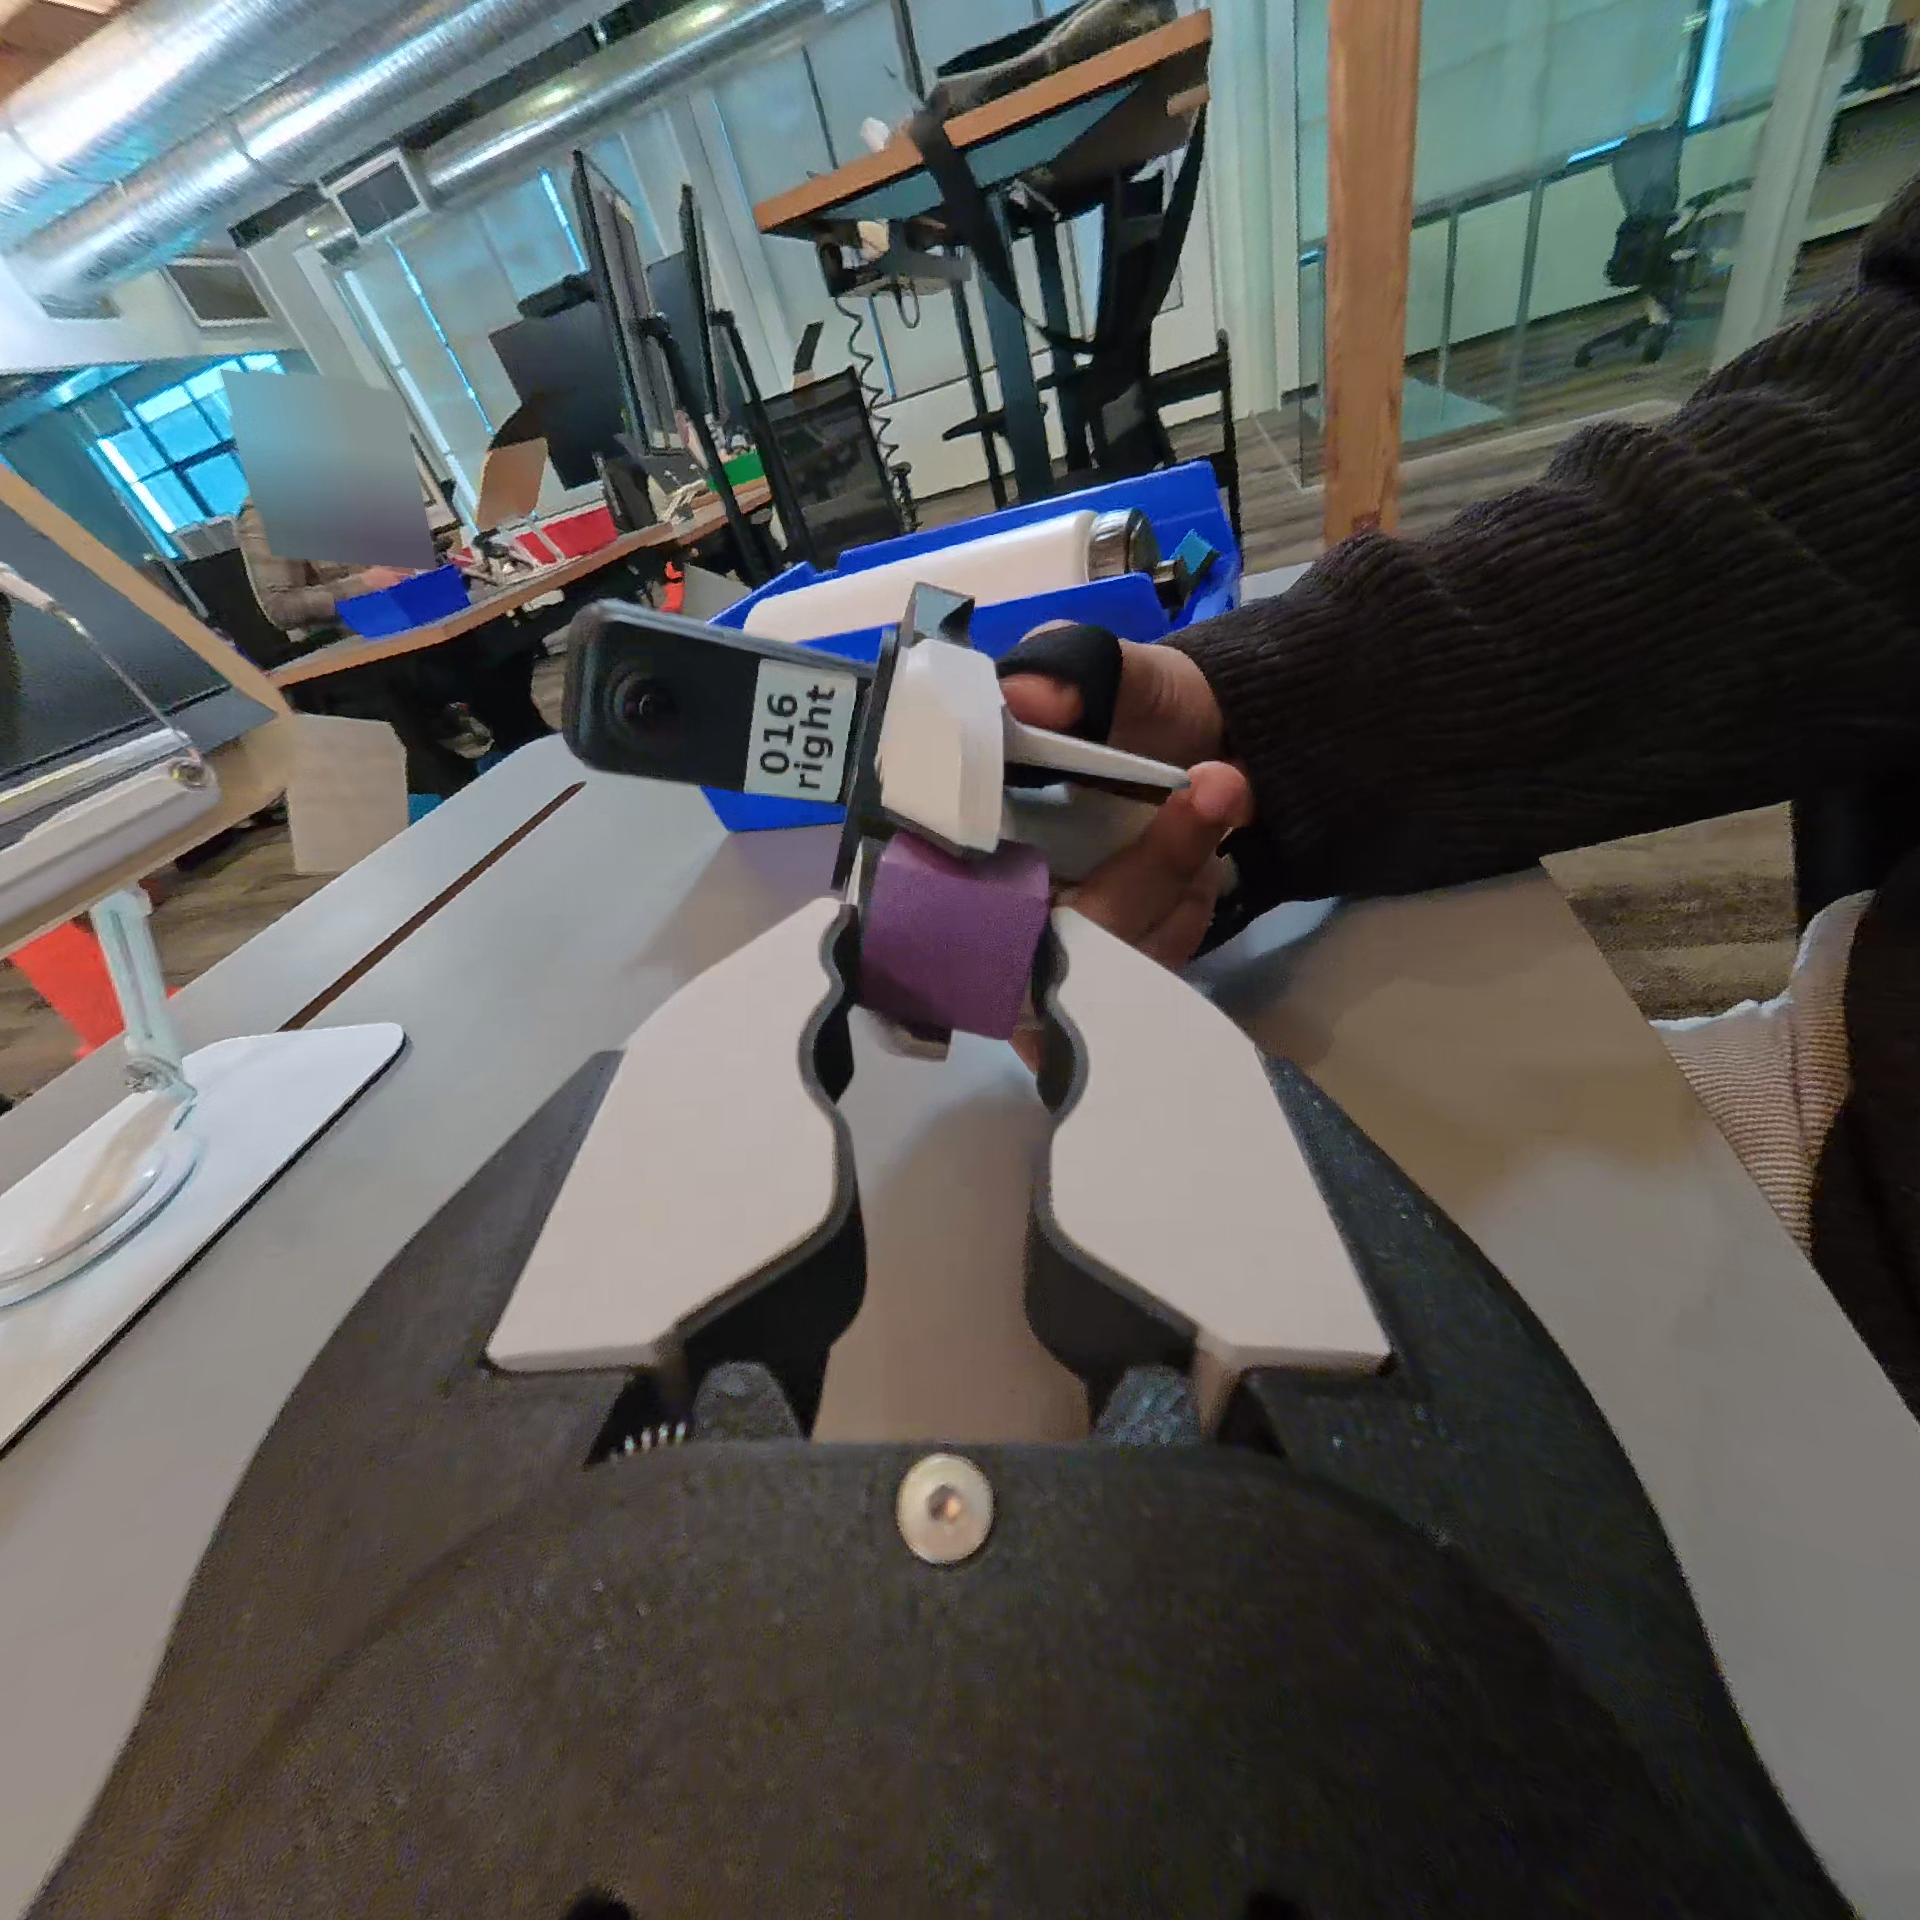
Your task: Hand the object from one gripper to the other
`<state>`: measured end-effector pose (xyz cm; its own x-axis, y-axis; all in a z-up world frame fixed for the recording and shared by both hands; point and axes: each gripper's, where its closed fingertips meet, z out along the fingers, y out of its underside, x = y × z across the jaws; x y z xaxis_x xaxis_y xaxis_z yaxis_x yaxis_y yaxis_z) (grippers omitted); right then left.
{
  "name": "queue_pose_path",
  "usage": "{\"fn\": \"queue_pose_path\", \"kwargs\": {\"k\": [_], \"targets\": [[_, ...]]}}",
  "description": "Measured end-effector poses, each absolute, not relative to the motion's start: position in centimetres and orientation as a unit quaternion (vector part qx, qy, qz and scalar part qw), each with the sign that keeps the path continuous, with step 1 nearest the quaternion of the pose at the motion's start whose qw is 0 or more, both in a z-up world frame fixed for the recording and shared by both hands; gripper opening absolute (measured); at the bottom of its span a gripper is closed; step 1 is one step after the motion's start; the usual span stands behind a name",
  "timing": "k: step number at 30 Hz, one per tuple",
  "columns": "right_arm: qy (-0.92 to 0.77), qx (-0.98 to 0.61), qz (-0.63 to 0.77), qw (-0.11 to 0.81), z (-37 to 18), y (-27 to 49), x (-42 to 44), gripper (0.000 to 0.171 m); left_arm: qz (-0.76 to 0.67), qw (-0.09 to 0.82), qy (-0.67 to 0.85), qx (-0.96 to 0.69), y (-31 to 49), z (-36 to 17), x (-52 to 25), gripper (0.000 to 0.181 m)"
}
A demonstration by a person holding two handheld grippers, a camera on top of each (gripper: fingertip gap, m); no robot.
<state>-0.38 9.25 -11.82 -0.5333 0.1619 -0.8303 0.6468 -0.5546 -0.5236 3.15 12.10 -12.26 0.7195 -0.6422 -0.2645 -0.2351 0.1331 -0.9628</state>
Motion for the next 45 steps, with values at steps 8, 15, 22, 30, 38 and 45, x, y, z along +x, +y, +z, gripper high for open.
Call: {"fn": "queue_pose_path", "kwargs": {"k": [8,15,22,30,38,45], "targets": [[0.400,0.455,-0.766,0.214,-11.5,9.4,-0.4,0.029,-0.165,0.682,0.336,-0.629,11.9,-11.7,3.3,0.029],[0.396,0.469,-0.759,0.218,-12.2,9.7,-0.6,0.028,-0.167,0.677,0.337,-0.632,11.9,-11.5,3.4,0.028],[0.345,0.524,-0.773,0.094,-13.1,13.3,-2.7,0.057,-0.160,0.686,0.297,-0.645,12.7,-11.2,1.9,0.028],[0.358,0.543,-0.740,-0.171,-11.6,18.4,-2.9,0.063,-0.271,0.691,0.151,-0.653,13.6,-10.3,-1.2,0.028],[0.543,0.478,-0.576,-0.380,-12.7,16.3,-3.9,0.062,-0.080,0.570,0.107,-0.811,15.4,-15.6,-4.9,0.029],[0.563,0.444,-0.563,-0.411,-12.0,15.7,-3.7,0.059,-0.004,0.553,0.149,-0.820,15.5,-16.4,-4.5,0.029]]}}
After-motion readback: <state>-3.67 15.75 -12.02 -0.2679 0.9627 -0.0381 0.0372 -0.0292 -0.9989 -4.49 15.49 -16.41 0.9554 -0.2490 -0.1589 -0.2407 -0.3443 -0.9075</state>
